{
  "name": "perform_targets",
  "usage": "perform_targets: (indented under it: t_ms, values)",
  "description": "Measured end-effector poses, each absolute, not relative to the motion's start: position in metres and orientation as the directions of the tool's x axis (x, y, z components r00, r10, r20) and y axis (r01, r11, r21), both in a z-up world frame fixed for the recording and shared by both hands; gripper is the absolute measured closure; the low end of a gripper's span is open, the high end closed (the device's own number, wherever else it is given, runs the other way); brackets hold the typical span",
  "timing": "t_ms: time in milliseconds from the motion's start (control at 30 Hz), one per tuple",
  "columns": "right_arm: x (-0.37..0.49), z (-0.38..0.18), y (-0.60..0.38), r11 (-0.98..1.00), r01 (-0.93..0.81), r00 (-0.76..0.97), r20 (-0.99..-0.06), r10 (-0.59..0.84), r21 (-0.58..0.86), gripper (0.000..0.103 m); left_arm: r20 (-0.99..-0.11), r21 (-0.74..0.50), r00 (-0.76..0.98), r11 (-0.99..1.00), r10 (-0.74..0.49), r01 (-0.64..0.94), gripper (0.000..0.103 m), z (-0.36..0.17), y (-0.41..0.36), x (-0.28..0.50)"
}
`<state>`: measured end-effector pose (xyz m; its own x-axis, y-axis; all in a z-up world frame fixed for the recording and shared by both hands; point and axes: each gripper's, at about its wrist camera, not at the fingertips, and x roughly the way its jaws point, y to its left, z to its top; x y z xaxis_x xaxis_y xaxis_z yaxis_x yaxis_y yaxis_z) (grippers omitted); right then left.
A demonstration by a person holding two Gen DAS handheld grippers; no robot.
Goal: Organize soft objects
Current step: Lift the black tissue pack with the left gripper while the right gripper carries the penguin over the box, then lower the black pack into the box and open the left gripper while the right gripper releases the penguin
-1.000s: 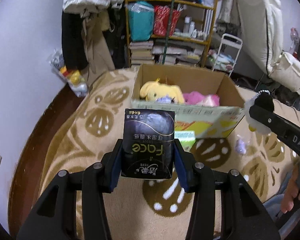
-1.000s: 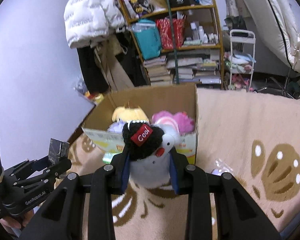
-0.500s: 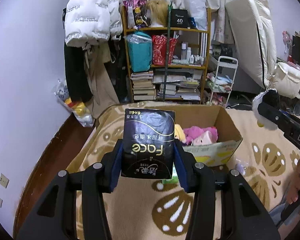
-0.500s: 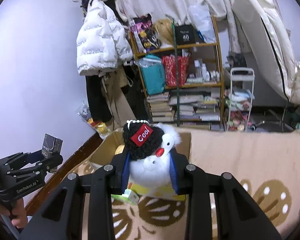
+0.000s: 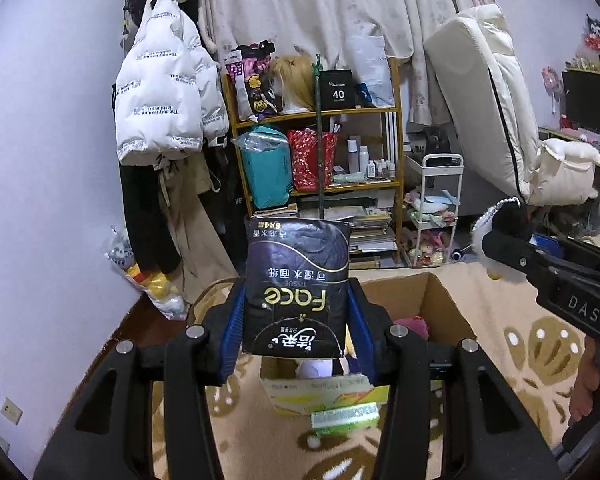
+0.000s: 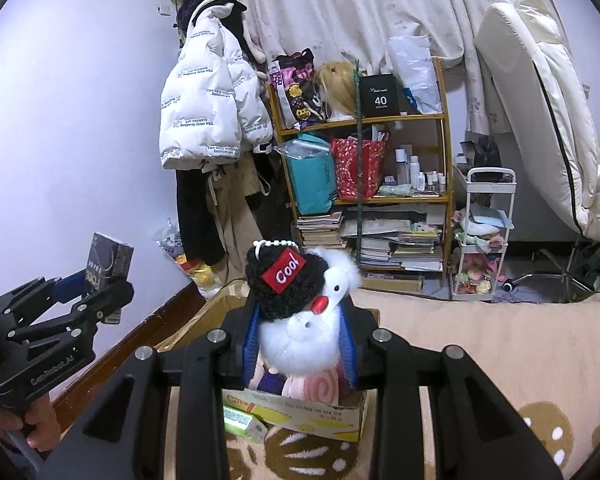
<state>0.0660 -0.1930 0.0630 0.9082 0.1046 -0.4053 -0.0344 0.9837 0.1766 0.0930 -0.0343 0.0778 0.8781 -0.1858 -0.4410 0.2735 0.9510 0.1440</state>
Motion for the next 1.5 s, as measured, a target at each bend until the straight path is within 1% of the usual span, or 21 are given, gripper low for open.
perform_targets:
  t_ms: [267, 367, 733, 933, 1300, 1500]
  values:
    - [0.087, 0.052, -0.194, 0.983, -0.035, 0.901, -0.420, 0.109, 0.178, 0.068, -0.449, 0.158, 0.874, 0.945, -0.189, 0.285, 0.057, 0.067, -0.045, 0.110]
    - [0.094, 0.044, -0.197, 0.981, -0.029, 0.897, -0.429, 0.110, 0.190, 0.067, -0.464, 0.150, 0.864, 0.944, -0.197, 0.295, 0.057, 0.058, -0.046, 0.118]
    - [0.121, 0.008, -0.213, 0.966, -0.001, 0.854, -0.502, 0.135, 0.258, 0.067, -0.568, 0.091, 0.803, 0.955, -0.181, 0.281, 0.056, 0.016, -0.041, 0.156]
    - [0.128, -0.006, -0.211, 0.970, -0.005, 0.833, -0.535, 0.140, 0.245, 0.067, -0.607, 0.080, 0.775, 0.957, -0.175, 0.279, 0.056, -0.002, -0.040, 0.165]
    - [0.133, -0.021, -0.205, 0.970, -0.013, 0.799, -0.581, 0.155, 0.241, 0.067, -0.634, 0.098, 0.761, 0.961, -0.140, 0.259, 0.056, -0.018, -0.043, 0.166]
    - [0.135, -0.027, -0.205, 0.971, -0.008, 0.781, -0.605, 0.155, 0.238, 0.066, -0.625, 0.100, 0.766, 0.958, -0.149, 0.268, 0.056, -0.014, -0.045, 0.162]
